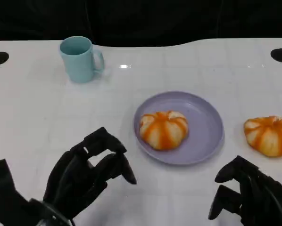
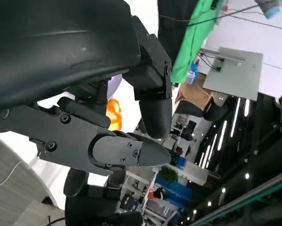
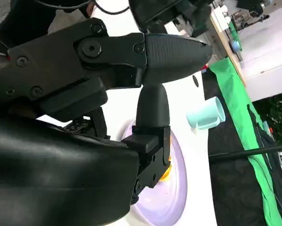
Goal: Grasp the bread from the table and place it into the plate.
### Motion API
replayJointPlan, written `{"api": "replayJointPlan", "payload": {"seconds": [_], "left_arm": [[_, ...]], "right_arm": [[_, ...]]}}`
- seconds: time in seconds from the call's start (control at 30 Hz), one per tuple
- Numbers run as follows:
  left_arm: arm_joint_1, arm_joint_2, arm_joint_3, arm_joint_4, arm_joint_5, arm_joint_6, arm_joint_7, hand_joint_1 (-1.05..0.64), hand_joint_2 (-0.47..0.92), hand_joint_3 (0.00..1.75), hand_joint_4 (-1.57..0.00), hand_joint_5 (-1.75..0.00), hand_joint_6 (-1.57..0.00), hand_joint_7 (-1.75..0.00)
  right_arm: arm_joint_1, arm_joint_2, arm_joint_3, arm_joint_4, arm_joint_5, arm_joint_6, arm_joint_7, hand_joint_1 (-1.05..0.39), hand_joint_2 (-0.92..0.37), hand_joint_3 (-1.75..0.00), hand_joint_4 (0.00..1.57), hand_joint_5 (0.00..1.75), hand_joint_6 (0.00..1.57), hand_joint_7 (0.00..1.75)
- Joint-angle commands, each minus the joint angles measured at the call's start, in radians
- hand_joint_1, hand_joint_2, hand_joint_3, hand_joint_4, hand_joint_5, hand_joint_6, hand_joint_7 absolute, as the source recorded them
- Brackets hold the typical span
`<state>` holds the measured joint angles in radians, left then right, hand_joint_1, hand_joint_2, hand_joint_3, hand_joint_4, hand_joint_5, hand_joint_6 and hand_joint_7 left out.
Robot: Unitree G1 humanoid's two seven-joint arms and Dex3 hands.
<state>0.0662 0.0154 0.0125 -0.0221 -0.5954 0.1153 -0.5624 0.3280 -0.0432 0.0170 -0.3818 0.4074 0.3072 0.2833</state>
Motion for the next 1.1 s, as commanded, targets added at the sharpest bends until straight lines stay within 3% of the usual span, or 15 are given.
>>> {"api": "replayJointPlan", "payload": {"seconds": [0.03, 0.3, 1.1], "left_arm": [[0.049, -0.004, 0.016, -0.022, -0.008, 0.0, -0.004, -0.57, 0.92, 0.38, -0.68, -1.75, -0.63, -1.46], [0.099, -0.016, 0.022, -0.052, -0.002, 0.015, 0.027, -0.56, 0.92, 0.41, -0.73, -1.75, -0.57, -1.63], [0.101, -0.012, 0.077, -0.015, -0.032, 0.058, 0.01, -0.57, 0.92, 0.35, -0.71, -1.75, -0.56, -1.65]], "right_arm": [[0.005, -0.016, -0.01, -0.012, 0.005, 0.003, 0.001, -0.52, -0.92, -0.51, 0.61, 1.75, 0.38, 1.69], [0.004, -0.014, -0.012, -0.011, 0.008, 0.002, 0.001, -0.52, -0.92, -0.5, 0.6, 1.75, 0.37, 1.69], [-0.015, -0.009, -0.013, 0.01, 0.004, -0.004, 0.001, -0.51, -0.92, -0.51, 0.6, 1.75, 0.34, 1.71]]}}
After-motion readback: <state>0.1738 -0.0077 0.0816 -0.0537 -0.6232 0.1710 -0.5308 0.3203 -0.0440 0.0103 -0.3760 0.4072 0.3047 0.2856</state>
